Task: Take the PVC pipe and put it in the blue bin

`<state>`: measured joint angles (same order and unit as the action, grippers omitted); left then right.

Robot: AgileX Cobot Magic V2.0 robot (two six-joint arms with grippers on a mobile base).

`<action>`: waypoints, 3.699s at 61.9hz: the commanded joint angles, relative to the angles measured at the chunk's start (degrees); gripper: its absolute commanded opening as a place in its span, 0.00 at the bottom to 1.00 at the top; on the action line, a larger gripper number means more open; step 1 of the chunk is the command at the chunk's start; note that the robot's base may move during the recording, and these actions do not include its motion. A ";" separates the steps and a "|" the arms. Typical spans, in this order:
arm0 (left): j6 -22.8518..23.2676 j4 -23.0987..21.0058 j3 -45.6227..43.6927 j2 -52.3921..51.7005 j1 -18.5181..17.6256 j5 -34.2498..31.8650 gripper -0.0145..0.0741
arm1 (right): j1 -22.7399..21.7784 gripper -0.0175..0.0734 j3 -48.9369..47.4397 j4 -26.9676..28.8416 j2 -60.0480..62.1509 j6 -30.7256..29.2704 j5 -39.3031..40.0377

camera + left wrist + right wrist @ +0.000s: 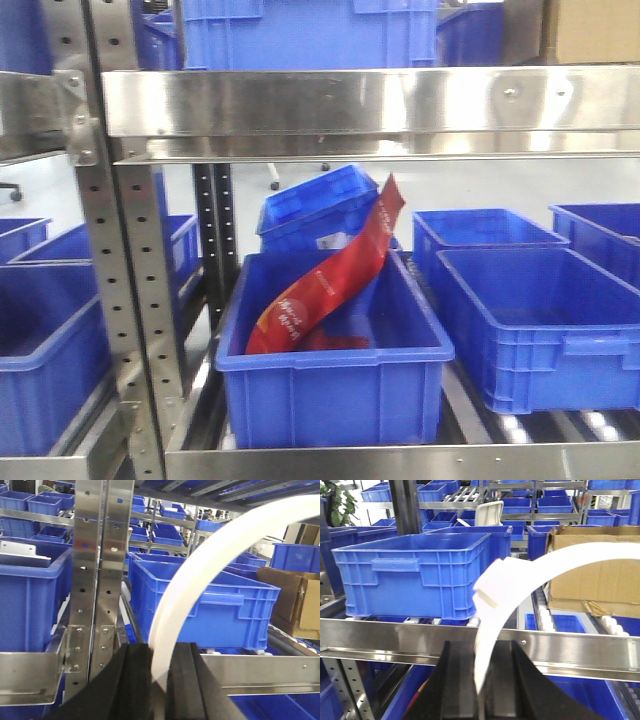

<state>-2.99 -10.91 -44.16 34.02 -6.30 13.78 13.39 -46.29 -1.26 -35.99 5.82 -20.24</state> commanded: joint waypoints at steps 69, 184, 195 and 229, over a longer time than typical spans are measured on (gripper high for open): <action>0.06 -0.02 -0.03 -0.21 -0.30 -1.63 0.04 | -0.03 0.02 -0.02 -0.67 0.30 -0.31 1.38; 0.06 -0.12 -0.03 -0.21 -0.30 -1.74 0.04 | -0.03 0.02 -0.02 -0.67 0.30 -0.31 1.38; 0.06 -0.12 -0.03 -0.21 -0.30 -1.74 0.04 | -0.03 0.02 -0.02 -0.18 0.28 -0.31 1.38; -3.38 -1.52 -8.10 4.70 -7.95 5.74 0.04 | 7.79 0.02 -6.07 7.90 -6.03 -6.68 2.00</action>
<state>-4.55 -11.73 -49.68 36.54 -11.39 19.69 17.84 -49.65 5.70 -39.51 2.18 -20.82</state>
